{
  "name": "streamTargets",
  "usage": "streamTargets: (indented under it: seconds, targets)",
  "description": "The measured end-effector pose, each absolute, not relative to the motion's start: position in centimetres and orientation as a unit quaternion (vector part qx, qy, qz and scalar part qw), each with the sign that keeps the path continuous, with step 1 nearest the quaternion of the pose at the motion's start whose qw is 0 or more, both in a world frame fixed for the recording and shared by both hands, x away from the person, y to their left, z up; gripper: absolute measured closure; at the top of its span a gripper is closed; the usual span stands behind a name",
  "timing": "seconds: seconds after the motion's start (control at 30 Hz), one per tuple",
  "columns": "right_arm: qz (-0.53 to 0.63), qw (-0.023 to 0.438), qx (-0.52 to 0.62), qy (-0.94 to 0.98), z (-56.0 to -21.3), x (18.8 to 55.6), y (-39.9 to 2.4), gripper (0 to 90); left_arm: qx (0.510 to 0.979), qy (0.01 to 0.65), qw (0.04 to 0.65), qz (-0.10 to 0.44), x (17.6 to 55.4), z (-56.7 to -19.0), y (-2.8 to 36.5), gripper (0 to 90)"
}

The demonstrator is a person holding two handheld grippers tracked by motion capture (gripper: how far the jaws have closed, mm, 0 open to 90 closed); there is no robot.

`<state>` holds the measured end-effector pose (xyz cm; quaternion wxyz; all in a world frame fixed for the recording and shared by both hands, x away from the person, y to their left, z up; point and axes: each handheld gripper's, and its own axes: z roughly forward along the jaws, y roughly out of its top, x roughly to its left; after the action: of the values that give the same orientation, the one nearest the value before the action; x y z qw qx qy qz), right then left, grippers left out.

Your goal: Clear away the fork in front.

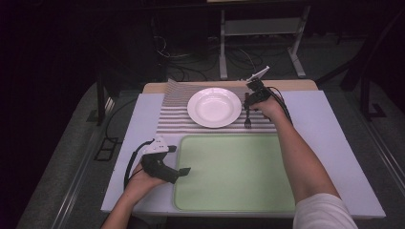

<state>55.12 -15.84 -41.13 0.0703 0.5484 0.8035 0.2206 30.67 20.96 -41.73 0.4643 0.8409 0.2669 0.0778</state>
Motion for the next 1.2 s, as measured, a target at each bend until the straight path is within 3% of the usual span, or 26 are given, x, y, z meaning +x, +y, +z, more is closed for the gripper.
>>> streamTargets:
  seconds: [0.47, 0.9, 1.2]
  targets:
    - [0.192, 0.058, 0.566, 0.800, -42.5, 56.5, -15.3, 59.3, 0.844, 0.265, 0.460, 0.079, 30.6, -41.8, 21.0, 0.0]
    - [0.182, 0.063, 0.575, 0.795, -42.6, 56.7, -15.5, 72.6, 0.846, 0.263, 0.458, 0.078, 30.6, -41.9, 20.9, 0.0]
    - [0.176, 0.078, 0.568, 0.800, -42.6, 56.5, -15.3, 76.4, 0.845, 0.265, 0.458, 0.077, 30.6, -42.0, 21.0, 0.0]
